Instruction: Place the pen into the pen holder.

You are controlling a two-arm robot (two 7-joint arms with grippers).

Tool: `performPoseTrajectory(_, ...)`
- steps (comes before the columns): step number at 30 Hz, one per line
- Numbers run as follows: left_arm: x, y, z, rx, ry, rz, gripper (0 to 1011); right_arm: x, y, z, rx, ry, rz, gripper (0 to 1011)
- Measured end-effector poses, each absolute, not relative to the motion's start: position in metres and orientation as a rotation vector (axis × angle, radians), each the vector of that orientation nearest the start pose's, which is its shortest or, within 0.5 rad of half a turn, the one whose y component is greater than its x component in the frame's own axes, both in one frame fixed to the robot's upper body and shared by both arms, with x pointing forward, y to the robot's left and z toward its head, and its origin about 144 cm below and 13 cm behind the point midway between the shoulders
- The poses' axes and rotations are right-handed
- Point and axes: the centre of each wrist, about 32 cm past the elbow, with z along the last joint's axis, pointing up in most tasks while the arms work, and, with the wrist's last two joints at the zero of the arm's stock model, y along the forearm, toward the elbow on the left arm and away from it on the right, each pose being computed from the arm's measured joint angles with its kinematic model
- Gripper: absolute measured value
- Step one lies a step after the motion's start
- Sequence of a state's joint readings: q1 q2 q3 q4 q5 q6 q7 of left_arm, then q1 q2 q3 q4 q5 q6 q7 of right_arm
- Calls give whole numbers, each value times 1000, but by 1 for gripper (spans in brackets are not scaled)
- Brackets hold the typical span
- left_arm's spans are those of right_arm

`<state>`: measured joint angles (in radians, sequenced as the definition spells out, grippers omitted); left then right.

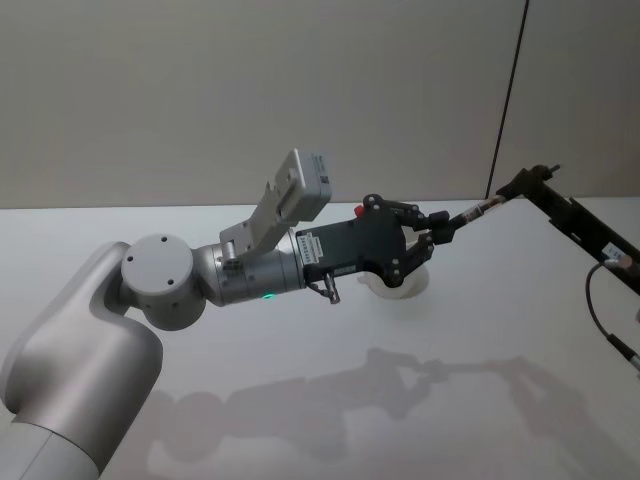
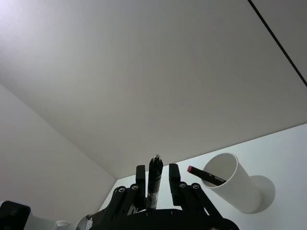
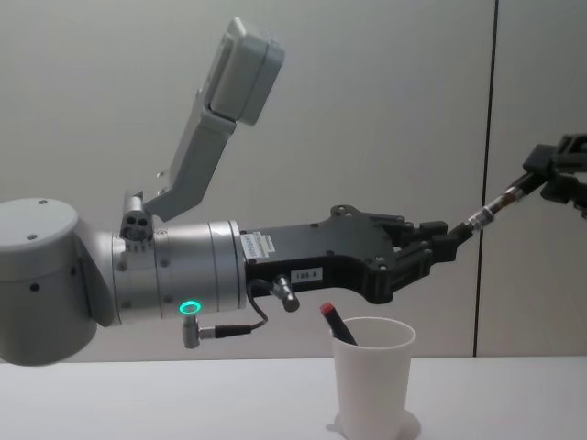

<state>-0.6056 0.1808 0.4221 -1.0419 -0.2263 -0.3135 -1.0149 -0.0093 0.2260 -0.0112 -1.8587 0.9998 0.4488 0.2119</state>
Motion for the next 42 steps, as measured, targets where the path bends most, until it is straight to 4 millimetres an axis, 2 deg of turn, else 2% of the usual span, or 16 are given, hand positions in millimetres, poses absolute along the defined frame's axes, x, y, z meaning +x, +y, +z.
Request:
performPoseTrajectory(7,609,196,1202,18,-336,268,127,449,-265,1231,476,630,-962,142)
performPoseTrajectory(24,609,196,1202,15,-336,269,129,451,-263,1230,507,631,-971,132)
performPoseTrajectory(26,609,197,1202,20,-336,268,192,451,-263,1231,512,627,-976,132)
performPoseTrajectory(27,609,197,1202,20,-337,268,192,451,-263,1231,512,627,-976,132)
performPoseTrajectory(31,609,197,1202,20,-337,268,340,451,-263,1231,512,625,-975,132)
performPoseTrajectory(37,609,197,1202,20,-337,267,496,451,-262,1231,510,621,-973,131)
performPoseTrajectory(42,609,196,1202,19,-337,267,682,451,-261,1231,508,604,-972,131)
